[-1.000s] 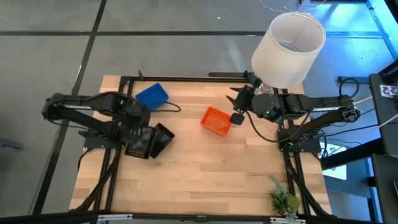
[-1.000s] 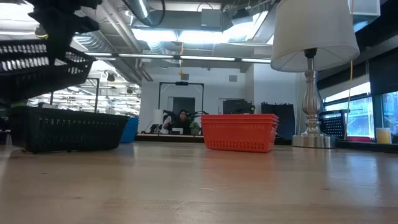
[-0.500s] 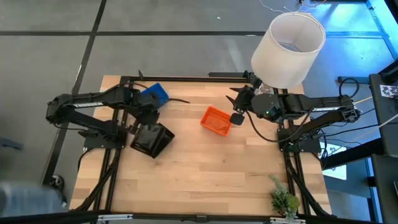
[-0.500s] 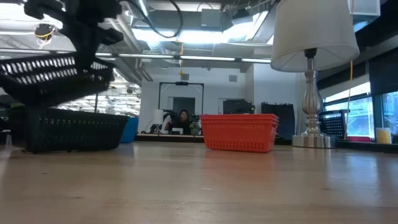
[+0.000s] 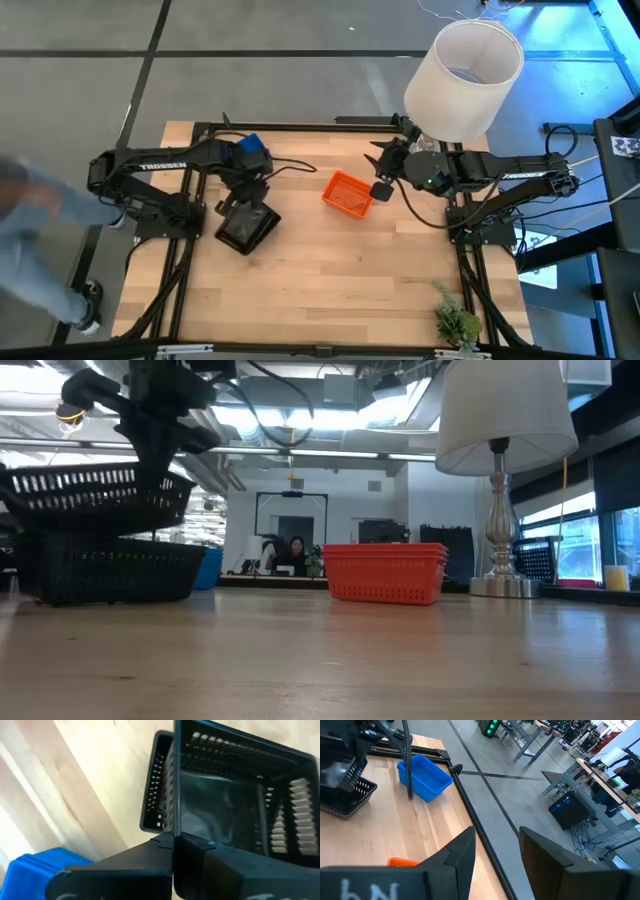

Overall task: Stack baskets by color
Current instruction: Stack the right black bin on top of the left black bin

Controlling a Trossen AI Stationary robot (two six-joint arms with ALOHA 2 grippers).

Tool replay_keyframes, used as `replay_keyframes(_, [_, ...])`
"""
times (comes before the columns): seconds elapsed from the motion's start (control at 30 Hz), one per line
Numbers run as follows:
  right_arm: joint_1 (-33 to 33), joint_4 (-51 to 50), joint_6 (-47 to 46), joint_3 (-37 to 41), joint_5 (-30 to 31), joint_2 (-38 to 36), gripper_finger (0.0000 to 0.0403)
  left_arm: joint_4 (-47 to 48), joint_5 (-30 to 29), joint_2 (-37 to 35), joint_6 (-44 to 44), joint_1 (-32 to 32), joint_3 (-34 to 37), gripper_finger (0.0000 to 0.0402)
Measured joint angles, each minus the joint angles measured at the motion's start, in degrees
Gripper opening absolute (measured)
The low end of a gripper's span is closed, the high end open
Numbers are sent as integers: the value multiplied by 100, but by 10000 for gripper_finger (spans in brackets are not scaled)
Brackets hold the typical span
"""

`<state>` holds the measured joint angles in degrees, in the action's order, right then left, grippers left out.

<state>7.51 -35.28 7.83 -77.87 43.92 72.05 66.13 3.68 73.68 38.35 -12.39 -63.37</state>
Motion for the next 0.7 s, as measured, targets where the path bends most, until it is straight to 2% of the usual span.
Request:
replay_keyframes(0.33, [0, -14, -4, -2, 1, -2, 152, -135, 155, 507, -8, -45, -2, 3])
replay_keyframes(0.7, [-9, -42, 7, -2, 1, 0, 152, -244, 91, 1058, -64, 57, -4, 45])
